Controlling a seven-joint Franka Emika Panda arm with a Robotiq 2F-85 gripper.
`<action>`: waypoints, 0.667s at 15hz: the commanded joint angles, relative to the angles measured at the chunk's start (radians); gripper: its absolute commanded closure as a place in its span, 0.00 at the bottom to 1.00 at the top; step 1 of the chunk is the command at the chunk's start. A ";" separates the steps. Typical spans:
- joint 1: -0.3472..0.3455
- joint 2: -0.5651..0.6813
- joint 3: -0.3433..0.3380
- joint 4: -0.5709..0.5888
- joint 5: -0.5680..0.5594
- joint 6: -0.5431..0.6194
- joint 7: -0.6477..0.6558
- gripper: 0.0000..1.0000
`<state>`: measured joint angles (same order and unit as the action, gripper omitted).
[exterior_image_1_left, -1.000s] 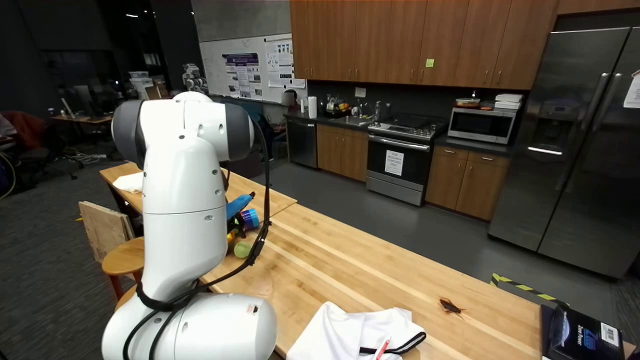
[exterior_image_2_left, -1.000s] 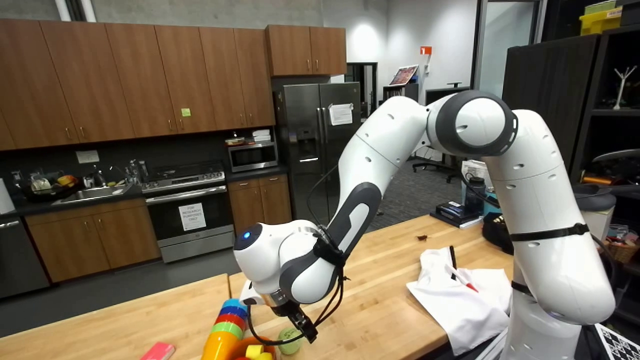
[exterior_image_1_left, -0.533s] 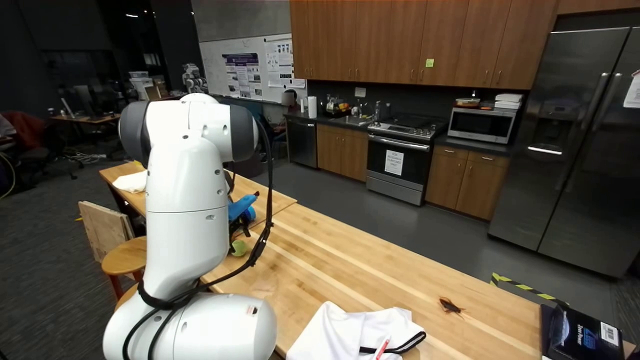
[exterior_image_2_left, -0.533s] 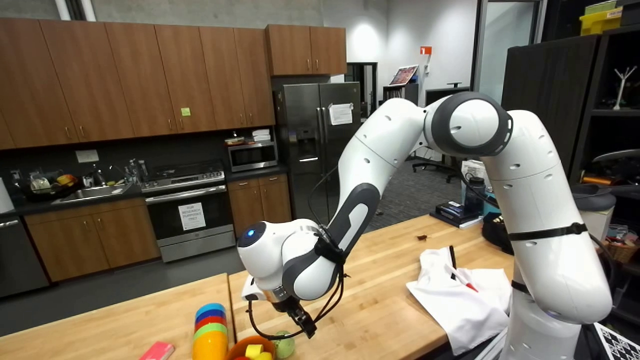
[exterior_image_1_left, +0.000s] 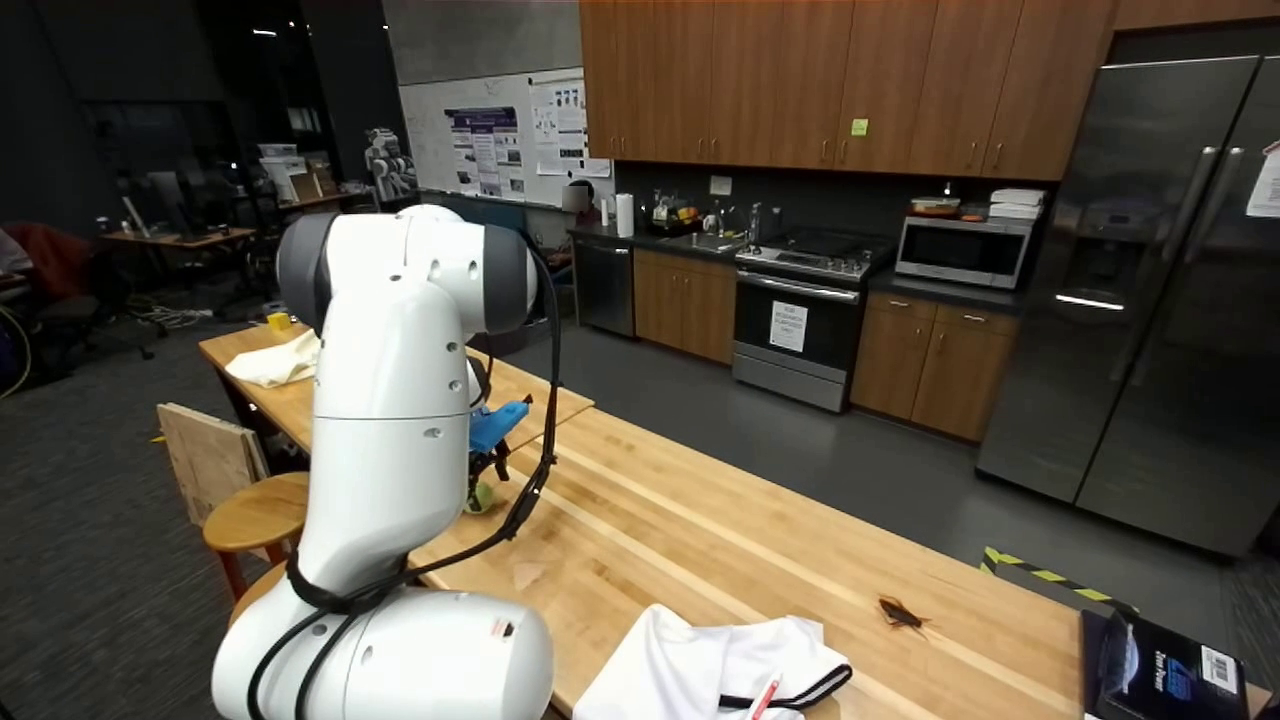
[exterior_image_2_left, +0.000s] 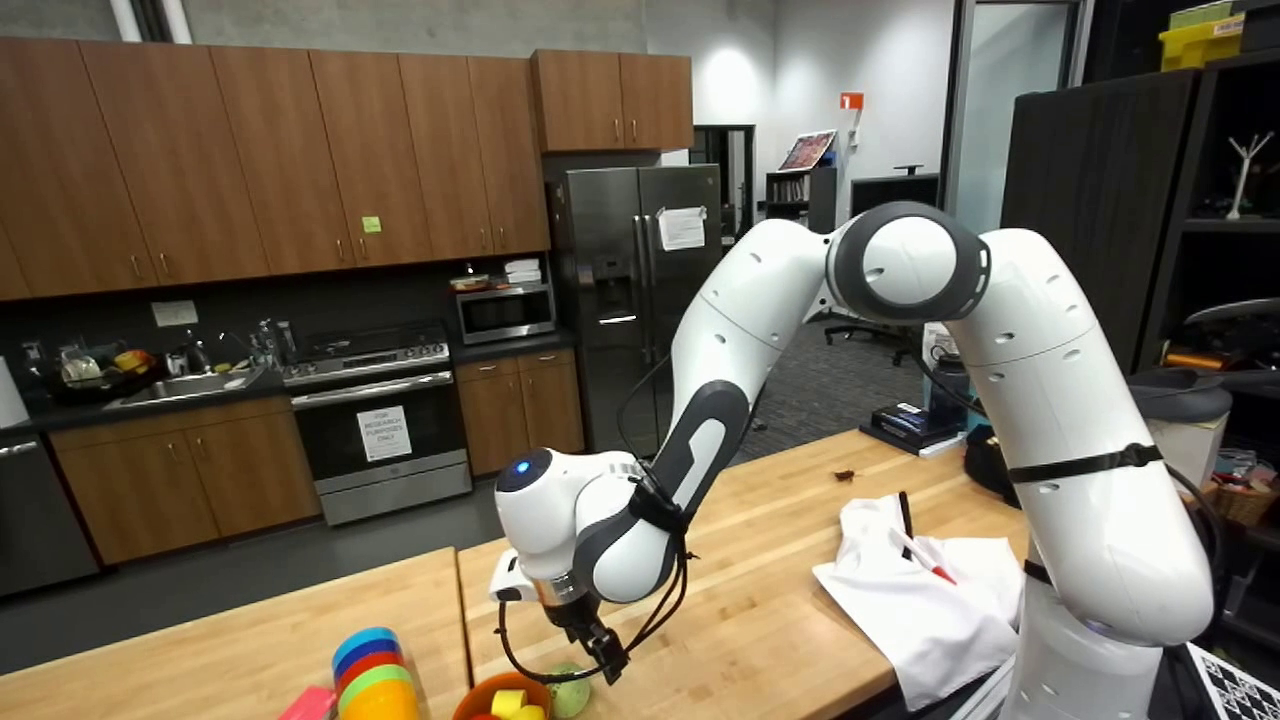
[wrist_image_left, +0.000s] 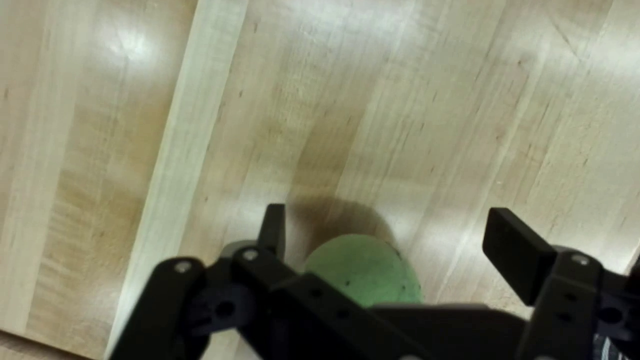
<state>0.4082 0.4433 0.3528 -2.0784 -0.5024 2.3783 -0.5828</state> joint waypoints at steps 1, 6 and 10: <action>-0.018 0.015 0.014 0.074 -0.014 -0.031 -0.162 0.00; 0.022 0.044 0.026 0.284 -0.017 -0.200 -0.439 0.00; 0.070 0.166 0.024 0.510 -0.022 -0.230 -0.676 0.00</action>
<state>0.4496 0.4946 0.3752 -1.7437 -0.5032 2.1805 -1.1145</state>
